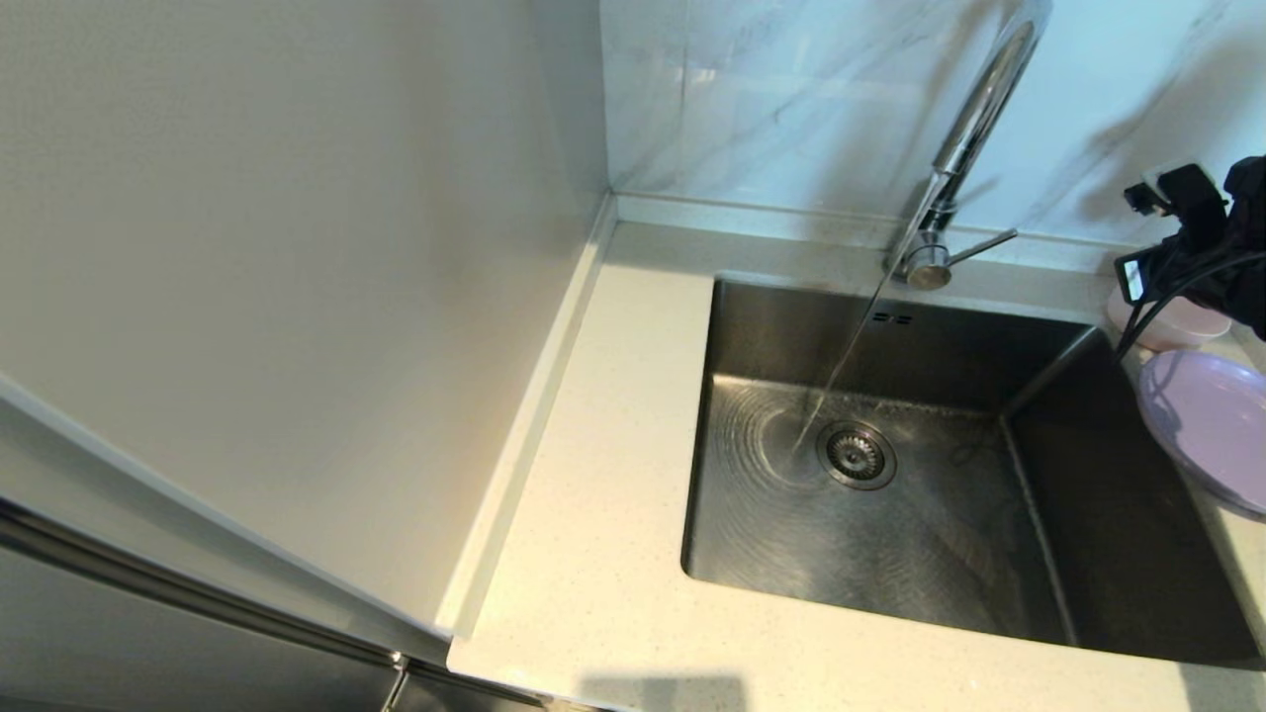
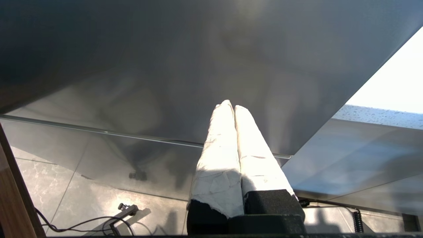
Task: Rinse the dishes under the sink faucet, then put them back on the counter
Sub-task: Pick up the bowl
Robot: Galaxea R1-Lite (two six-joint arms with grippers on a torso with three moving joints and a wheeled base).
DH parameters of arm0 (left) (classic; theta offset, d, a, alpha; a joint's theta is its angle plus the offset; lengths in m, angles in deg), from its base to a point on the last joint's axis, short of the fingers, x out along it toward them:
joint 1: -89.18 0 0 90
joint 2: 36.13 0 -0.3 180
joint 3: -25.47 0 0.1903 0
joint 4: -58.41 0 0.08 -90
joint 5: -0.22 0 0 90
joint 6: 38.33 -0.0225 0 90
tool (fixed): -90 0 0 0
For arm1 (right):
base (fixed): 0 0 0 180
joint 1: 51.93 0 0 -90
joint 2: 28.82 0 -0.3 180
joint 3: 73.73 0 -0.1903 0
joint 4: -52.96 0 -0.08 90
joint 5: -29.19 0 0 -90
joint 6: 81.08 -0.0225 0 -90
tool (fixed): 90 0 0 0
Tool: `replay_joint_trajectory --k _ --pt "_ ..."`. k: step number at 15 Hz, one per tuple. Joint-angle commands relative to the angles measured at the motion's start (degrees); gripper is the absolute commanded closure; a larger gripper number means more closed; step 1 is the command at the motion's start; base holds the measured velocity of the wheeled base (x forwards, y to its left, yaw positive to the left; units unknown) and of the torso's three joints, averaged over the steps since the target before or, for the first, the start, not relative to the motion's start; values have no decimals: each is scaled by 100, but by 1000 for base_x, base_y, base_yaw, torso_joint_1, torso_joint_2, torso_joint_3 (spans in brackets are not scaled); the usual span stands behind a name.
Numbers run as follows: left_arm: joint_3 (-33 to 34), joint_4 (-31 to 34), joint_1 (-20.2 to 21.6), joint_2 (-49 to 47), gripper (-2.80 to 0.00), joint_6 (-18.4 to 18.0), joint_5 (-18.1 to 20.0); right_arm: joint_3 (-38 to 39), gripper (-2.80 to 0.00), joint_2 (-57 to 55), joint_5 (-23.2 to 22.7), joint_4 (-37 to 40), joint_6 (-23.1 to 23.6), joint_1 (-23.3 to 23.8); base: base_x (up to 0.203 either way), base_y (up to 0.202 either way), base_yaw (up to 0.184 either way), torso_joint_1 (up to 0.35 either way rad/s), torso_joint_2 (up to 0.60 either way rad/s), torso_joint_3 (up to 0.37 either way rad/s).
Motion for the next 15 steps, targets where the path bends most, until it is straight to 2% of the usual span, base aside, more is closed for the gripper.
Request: replay_joint_trajectory --k 1,3,4,6,7,8,9,10,11,13,14,15 --pt "0 2 0 0 0 2 7 -344 0 306 -15 959 14 54 0 0 0 0 0 0" --pt "0 2 0 0 0 2 -1 -1147 0 514 -234 3147 -20 213 0 0 0 0 0 0" --pt "0 2 0 0 0 2 -1 -1419 0 705 -574 4145 -59 366 0 0 0 0 0 0" --pt "0 2 0 0 0 2 8 -1651 0 1006 -1495 5306 -111 736 0 0 0 0 0 0" --pt "0 2 0 0 0 2 7 -1684 0 1056 -1807 5697 -123 870 0 0 0 0 0 0" --pt "0 2 0 0 0 2 -1 -1693 0 1068 -1950 5985 -149 945 0 0 0 0 0 0" --pt "0 2 0 0 0 2 0 -1695 0 1072 -2067 6163 -431 959 0 0 0 0 0 0" --pt "0 2 0 0 0 2 -1 -1695 0 1080 -2209 6198 -993 944 0 0 0 0 0 0" --pt "0 2 0 0 0 2 -1 -1696 0 1079 -2294 6207 -1356 835 0 0 0 0 0 0" --pt "0 2 0 0 0 2 -1 -1696 0 988 -2287 6128 -1545 639 0 0 0 0 0 0" --pt "0 2 0 0 0 2 -1 -1696 0 920 -2126 5854 -1640 591 0 0 0 0 0 0" --pt "0 2 0 0 0 2 -1 -1694 -280 815 -1789 5366 -1778 508 0 0 0 0 0 0"
